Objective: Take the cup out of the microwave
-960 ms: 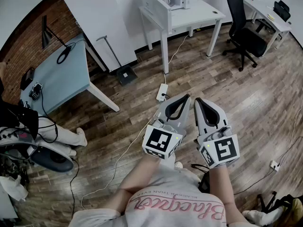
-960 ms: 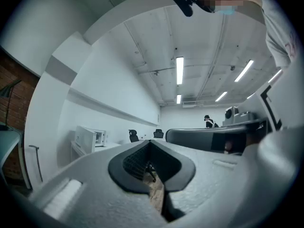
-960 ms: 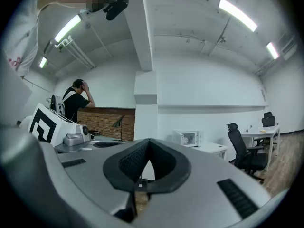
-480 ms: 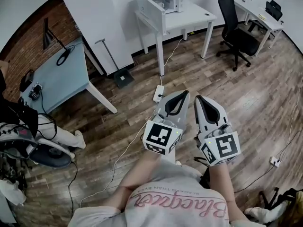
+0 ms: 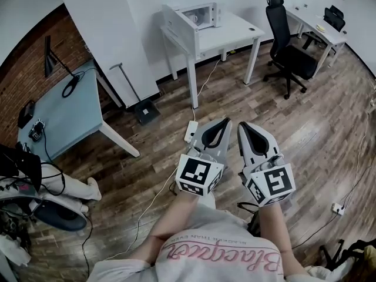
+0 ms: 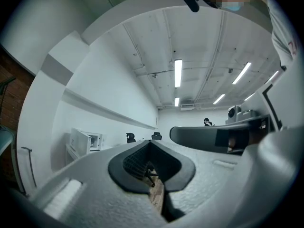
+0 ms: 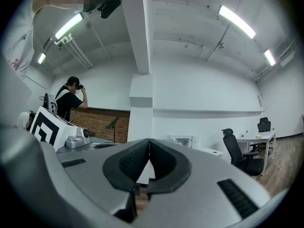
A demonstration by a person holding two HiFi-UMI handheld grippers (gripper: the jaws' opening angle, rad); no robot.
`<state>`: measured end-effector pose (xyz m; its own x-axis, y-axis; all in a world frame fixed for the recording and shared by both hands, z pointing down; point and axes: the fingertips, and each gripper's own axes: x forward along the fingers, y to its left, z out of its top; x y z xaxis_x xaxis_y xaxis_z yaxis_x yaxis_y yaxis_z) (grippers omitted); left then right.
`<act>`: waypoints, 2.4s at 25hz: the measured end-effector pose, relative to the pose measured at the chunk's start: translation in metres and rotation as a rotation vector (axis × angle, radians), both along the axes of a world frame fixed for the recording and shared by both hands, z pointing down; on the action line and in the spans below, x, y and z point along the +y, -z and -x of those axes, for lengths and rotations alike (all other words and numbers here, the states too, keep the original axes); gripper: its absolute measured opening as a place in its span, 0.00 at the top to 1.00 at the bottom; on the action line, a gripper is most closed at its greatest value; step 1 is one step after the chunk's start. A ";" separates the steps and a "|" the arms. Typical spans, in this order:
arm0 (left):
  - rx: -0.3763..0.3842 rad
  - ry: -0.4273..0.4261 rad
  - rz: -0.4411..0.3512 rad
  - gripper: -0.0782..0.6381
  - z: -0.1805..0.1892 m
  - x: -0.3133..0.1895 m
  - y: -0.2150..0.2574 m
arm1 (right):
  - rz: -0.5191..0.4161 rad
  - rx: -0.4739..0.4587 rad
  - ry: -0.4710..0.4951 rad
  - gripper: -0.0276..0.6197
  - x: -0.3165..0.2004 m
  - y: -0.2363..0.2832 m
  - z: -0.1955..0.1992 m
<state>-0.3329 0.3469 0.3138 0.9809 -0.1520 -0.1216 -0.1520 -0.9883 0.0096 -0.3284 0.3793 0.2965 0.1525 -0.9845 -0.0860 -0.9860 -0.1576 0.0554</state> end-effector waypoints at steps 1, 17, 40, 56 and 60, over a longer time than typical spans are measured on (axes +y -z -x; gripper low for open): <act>-0.002 0.000 0.002 0.88 -0.008 -0.007 -0.001 | 0.001 -0.003 -0.003 0.94 -0.006 0.000 -0.008; -0.036 -0.027 -0.021 0.88 -0.097 -0.111 0.003 | -0.003 -0.037 0.014 0.94 -0.119 0.002 -0.090; -0.046 -0.045 0.020 0.88 -0.138 -0.191 -0.019 | -0.013 -0.044 0.025 0.94 -0.198 -0.009 -0.129; -0.052 -0.004 0.003 0.88 -0.204 -0.235 -0.019 | -0.015 -0.038 0.033 0.94 -0.241 -0.014 -0.208; -0.055 0.015 0.003 0.88 -0.226 -0.249 -0.018 | -0.012 -0.035 0.053 0.94 -0.255 -0.013 -0.230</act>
